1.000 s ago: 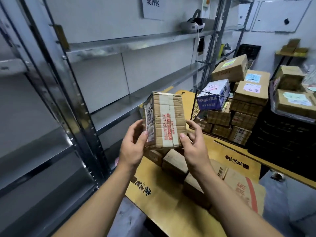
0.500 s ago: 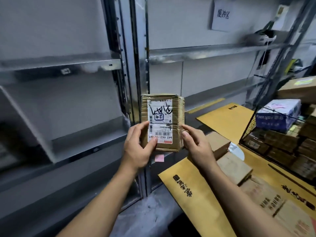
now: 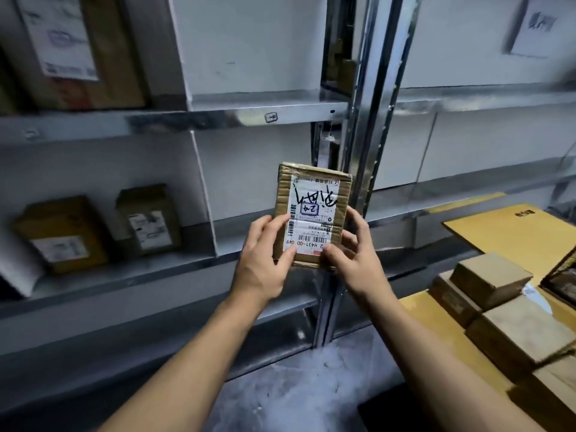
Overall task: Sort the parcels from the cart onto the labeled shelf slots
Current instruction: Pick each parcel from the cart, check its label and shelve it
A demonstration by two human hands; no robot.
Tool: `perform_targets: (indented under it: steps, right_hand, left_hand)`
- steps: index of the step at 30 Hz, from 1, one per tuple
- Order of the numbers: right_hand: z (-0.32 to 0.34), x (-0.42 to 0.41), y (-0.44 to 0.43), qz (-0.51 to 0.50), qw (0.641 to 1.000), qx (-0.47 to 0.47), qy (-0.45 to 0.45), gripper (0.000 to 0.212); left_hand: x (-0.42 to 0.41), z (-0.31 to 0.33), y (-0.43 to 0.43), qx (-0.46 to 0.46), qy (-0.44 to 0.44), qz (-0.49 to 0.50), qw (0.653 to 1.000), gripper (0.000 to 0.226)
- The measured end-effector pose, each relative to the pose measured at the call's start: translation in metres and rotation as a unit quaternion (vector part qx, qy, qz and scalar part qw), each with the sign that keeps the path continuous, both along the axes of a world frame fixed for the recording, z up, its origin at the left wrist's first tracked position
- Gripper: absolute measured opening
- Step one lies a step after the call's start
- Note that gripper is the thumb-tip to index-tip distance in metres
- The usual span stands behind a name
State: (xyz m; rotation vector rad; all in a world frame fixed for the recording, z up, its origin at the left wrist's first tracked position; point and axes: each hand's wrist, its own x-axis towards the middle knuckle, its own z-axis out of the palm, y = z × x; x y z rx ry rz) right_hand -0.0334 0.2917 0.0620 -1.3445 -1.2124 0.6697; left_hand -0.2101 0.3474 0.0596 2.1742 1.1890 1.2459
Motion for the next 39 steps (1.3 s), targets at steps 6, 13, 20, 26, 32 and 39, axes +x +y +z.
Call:
perform_targets:
  steps: [6, 13, 20, 26, 32, 39]
  right_hand:
    - [-0.003, -0.042, 0.006, 0.004, 1.0, 0.011, 0.027, 0.072]
    - [0.006, -0.058, 0.001, 0.03, 0.999, 0.037, 0.01, 0.078]
    - [0.019, -0.035, -0.01, 0.013, 0.998, 0.05, -0.02, 0.077]
    - [0.03, 0.006, -0.02, 0.003, 0.998, 0.064, -0.03, 0.078]
    - [0.037, 0.032, -0.026, 0.019, 0.996, 0.078, -0.04, 0.077]
    - [0.046, 0.038, -0.021, 0.04, 0.997, 0.057, -0.035, 0.077]
  left_hand:
    - [-0.047, 0.002, -0.008, 0.021, -0.002, -0.015, 1.0, 0.058]
    - [-0.068, 0.009, -0.025, 0.027, -0.01, -0.01, 1.0, 0.067]
    - [-0.042, 0.023, -0.047, 0.006, -0.004, 0.013, 1.0, 0.072]
    - [-0.011, 0.042, -0.06, 0.03, 0.009, 0.042, 0.999, 0.057]
    - [-0.015, 0.054, -0.057, 0.06, 0.146, 0.107, 0.982, 0.047]
    - [-0.031, 0.079, -0.053, -0.051, 0.389, 0.185, 0.901, 0.063]
